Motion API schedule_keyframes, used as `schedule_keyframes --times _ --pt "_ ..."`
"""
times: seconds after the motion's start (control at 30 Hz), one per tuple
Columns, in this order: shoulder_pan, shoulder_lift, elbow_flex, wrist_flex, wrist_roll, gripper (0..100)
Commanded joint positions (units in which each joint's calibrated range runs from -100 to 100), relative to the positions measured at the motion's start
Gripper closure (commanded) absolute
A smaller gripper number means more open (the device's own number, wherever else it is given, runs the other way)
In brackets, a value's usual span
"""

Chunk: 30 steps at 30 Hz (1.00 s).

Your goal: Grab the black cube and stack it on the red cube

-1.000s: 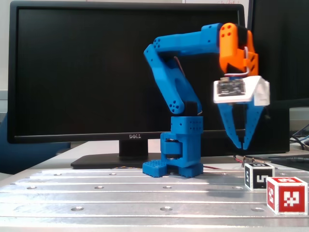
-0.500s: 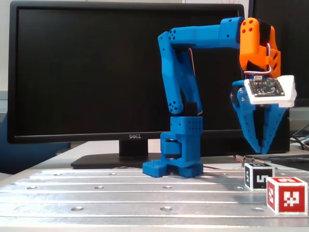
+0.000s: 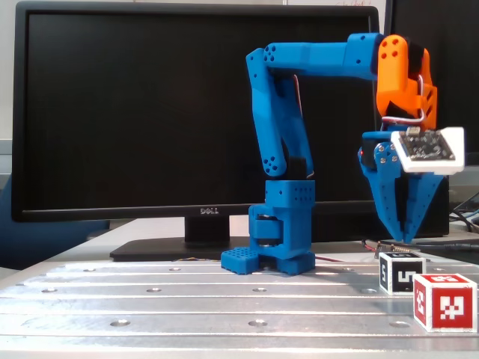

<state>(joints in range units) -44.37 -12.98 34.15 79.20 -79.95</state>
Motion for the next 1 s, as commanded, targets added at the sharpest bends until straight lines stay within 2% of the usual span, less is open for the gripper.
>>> schedule_keyframes --times 0.0,0.53,0.73,0.97 --pt "-1.7 -3.1 1.5 -1.1 -1.7 99" --pt "-3.4 -5.5 3.0 -1.5 -3.4 99" --pt "-4.5 -5.1 3.1 -4.7 -4.6 88" --pt "-4.3 -3.2 2.9 -5.0 -4.9 82"
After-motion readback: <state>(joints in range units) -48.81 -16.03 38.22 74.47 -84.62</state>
